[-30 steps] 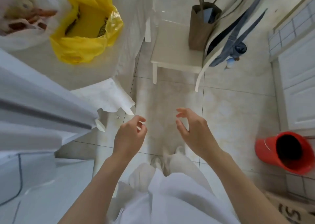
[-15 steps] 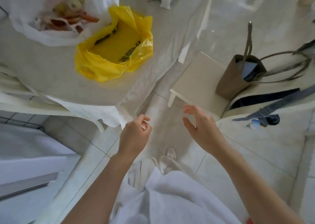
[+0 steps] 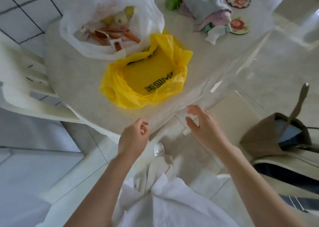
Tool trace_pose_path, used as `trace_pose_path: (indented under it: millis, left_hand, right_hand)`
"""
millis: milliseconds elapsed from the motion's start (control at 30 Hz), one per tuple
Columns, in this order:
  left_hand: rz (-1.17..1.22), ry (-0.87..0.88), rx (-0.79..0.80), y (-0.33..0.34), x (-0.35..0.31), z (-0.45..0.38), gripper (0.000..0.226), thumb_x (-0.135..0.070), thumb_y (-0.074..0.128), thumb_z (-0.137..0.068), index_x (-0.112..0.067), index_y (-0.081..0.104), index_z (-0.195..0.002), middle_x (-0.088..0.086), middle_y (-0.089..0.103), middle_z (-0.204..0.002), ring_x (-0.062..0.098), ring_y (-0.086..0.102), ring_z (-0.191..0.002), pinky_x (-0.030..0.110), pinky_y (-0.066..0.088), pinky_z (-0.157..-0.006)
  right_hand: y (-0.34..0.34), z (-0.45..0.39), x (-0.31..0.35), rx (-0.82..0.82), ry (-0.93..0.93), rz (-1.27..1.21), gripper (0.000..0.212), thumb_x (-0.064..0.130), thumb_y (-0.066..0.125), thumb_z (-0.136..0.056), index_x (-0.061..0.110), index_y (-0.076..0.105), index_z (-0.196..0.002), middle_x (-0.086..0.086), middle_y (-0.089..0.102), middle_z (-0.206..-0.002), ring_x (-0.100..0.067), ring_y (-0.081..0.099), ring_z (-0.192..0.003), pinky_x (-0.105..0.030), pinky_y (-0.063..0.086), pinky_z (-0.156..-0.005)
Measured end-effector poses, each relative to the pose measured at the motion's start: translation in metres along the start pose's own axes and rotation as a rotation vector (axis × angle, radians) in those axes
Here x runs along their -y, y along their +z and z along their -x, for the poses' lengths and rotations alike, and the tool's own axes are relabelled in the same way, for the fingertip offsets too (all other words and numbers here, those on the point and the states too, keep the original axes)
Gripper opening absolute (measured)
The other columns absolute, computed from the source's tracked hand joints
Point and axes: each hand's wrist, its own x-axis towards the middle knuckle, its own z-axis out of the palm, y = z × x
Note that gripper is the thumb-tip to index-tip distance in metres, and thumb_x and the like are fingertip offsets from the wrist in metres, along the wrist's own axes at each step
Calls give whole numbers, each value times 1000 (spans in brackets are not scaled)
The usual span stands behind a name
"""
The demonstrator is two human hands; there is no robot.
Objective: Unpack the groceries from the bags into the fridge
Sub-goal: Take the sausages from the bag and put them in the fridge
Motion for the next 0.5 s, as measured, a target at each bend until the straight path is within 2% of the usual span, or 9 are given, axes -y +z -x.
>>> trace_pose_path:
  millis: [133,233,400,500]
  left_hand:
    - [18,-24,-85,-18,-3,-64,14,-18,59,-90,-19,64,-103,1,68,-86,19,62,-79,30,49,-64]
    - [41,-43,-141,-36,-8,-107,15,-17,61,-88,-20,66,-102,0,67,-85,20,62,-77,33,52,-64]
    - [18,-70,-210,-58,-9,-163,15,-18,62,-88,-19,66,-103,0,70,-88,20,65,-78,33,52,-66]
    - [23,-109,-242,-65,-10,-187,17,-18,60,-88,-19,66,-104,-2,68,-85,19,64,-77,30,51,-66]
  right_hand:
    - [-1,-65,12,53,-37,21,34,24,54,-95,16,51,-128,-1,60,-123,-17,57,-111,-23,40,-87]
    - [-4,-111,21,62,-81,22,35,25,54,-95,16,51,-128,-1,60,-123,-18,57,-113,-27,42,-92]
    - [-10,-179,37,62,-148,42,31,25,55,-94,14,55,-123,-4,61,-120,-22,58,-108,-31,46,-88]
    - [-12,-217,47,111,-213,71,31,28,53,-95,16,55,-123,-1,59,-122,-20,57,-107,-29,46,-86]
